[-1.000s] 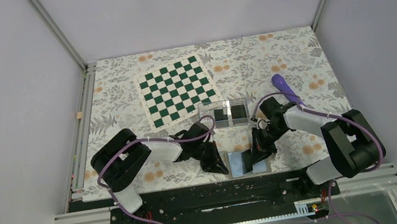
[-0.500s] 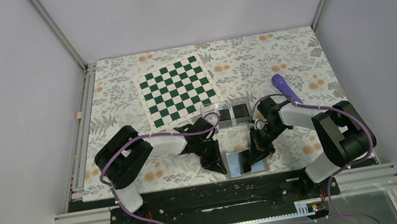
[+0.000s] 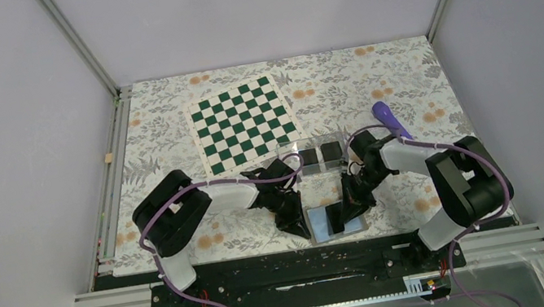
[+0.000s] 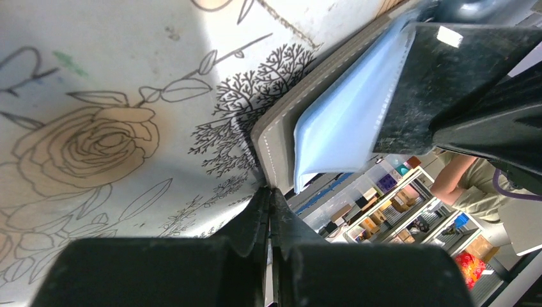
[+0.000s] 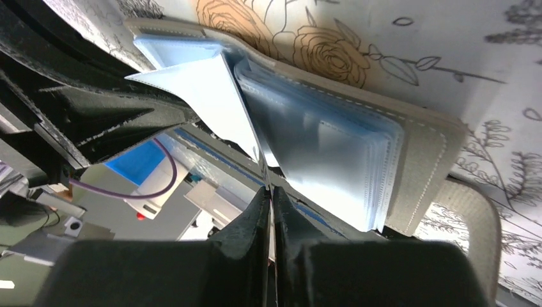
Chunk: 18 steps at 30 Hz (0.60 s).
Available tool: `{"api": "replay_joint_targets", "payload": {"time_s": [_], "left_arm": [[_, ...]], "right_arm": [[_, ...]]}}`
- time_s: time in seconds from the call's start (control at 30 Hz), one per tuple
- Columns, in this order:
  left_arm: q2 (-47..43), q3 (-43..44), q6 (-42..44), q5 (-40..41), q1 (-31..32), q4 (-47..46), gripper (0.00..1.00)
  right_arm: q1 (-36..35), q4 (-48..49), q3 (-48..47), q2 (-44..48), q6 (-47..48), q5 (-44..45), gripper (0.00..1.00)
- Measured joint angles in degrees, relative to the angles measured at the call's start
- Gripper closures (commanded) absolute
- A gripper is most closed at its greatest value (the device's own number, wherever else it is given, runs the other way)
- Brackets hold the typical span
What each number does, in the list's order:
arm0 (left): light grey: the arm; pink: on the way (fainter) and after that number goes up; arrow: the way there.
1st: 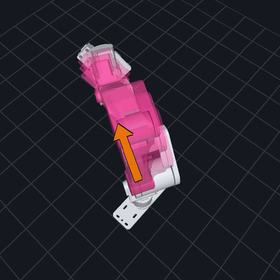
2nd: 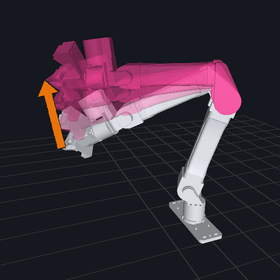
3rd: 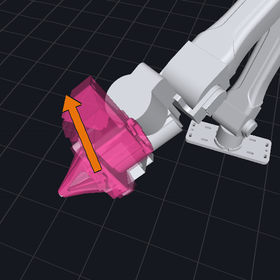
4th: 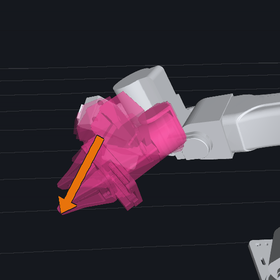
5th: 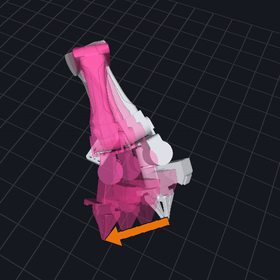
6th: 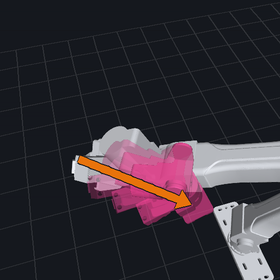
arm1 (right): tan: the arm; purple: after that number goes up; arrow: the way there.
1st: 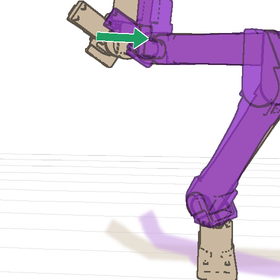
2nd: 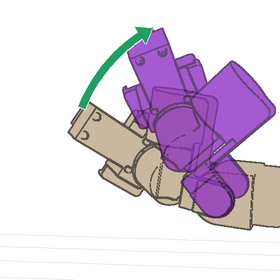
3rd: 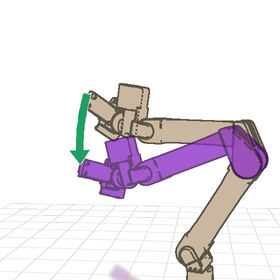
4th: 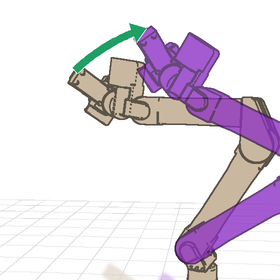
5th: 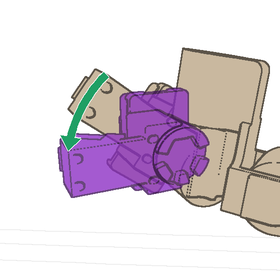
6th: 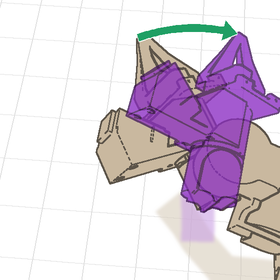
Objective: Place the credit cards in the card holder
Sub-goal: Insert the credit card into the card holder.
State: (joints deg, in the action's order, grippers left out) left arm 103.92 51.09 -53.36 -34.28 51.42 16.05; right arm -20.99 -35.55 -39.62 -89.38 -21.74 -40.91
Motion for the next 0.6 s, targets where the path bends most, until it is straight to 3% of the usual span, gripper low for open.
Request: {"api": "replay_joint_targets", "payload": {"time_s": [0.17, 0.33, 0.47, 0.6], "left_arm": [[0.1, 0.2, 0.2, 0.1, 0.0, 0.3, 1.00], [0.1, 0.2, 0.5, 0.0, 0.0, 0.3, 1.00], [0.1, 0.2, 0.5, 0.0, 0.0, 0.3, 1.00], [0.1, 0.2, 0.6, 0.0, 0.0, 0.3, 1.00]], "right_arm": [[-0.3, 0.5, -0.4, 2.5, -1.9, 4.8, 0.61], [-0.3, 4.8, 1.4, 7.5, -4.4, 7.0, 0.50], [-0.4, 8.5, 3.8, 9.0, -6.1, 8.0, 0.56], [-0.4, 10.6, 4.7, 8.7, -6.7, 8.5, 0.75]]}}
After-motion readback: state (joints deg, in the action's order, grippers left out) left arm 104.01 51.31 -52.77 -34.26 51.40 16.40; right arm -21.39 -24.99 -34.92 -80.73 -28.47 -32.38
